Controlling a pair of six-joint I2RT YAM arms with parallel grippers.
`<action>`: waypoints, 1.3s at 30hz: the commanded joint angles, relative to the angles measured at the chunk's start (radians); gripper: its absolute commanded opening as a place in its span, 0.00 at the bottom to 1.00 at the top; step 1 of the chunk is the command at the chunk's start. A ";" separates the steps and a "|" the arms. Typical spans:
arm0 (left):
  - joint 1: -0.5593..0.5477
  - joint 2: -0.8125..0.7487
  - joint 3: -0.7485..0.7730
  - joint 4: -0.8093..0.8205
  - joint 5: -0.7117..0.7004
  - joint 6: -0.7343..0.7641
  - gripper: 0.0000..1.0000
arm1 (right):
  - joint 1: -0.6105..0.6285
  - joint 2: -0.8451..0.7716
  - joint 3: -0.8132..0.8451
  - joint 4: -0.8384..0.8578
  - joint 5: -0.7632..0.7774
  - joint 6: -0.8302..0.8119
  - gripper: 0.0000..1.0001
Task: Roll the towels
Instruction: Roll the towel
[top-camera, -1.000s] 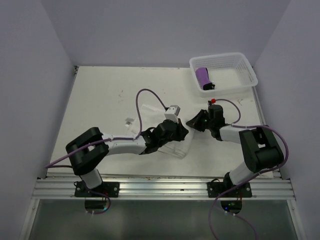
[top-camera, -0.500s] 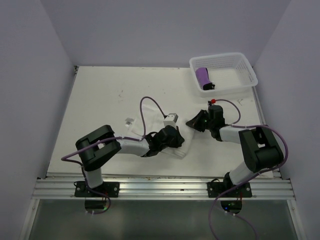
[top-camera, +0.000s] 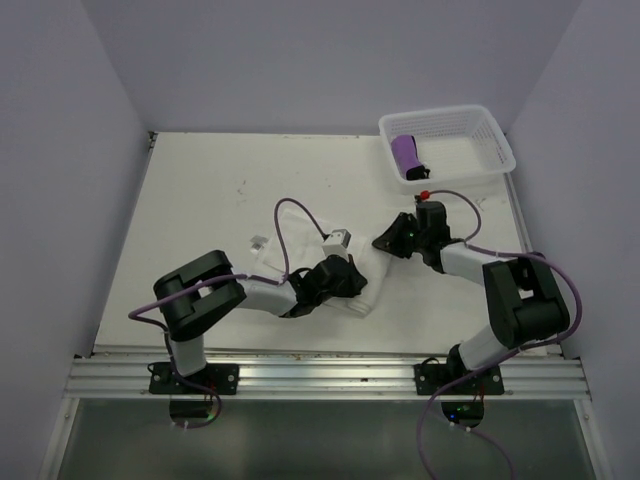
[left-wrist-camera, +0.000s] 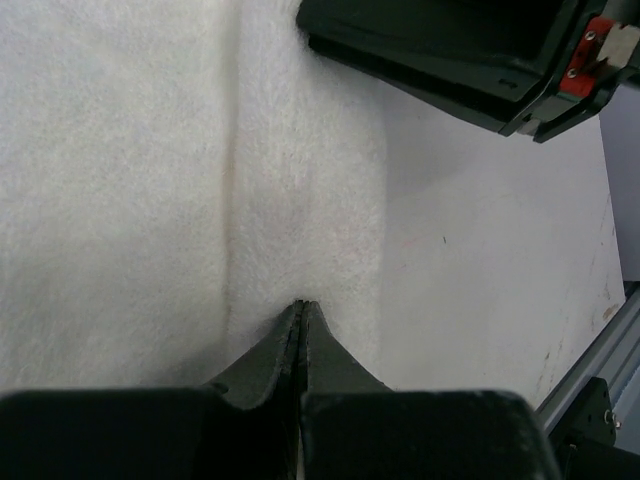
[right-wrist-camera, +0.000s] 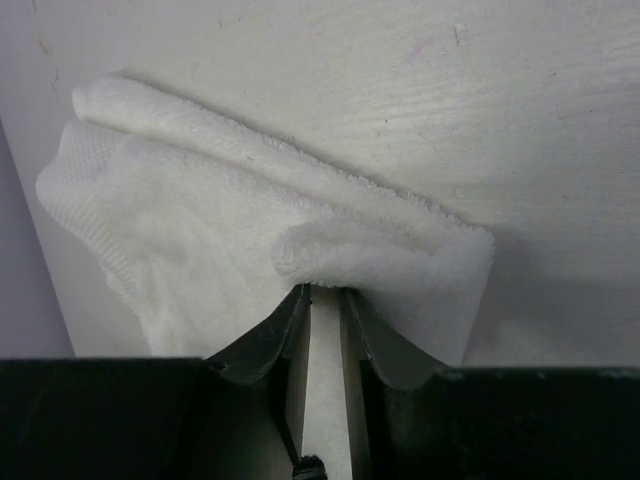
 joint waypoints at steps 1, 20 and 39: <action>0.000 0.040 -0.027 -0.043 -0.003 0.005 0.00 | -0.025 -0.064 0.099 -0.136 0.089 -0.079 0.25; 0.000 0.034 -0.039 -0.052 0.010 0.002 0.00 | -0.041 -0.575 -0.173 -0.248 0.045 -0.020 0.68; 0.000 0.025 -0.033 -0.078 0.002 0.008 0.00 | -0.039 -0.268 -0.488 0.413 -0.150 0.229 0.79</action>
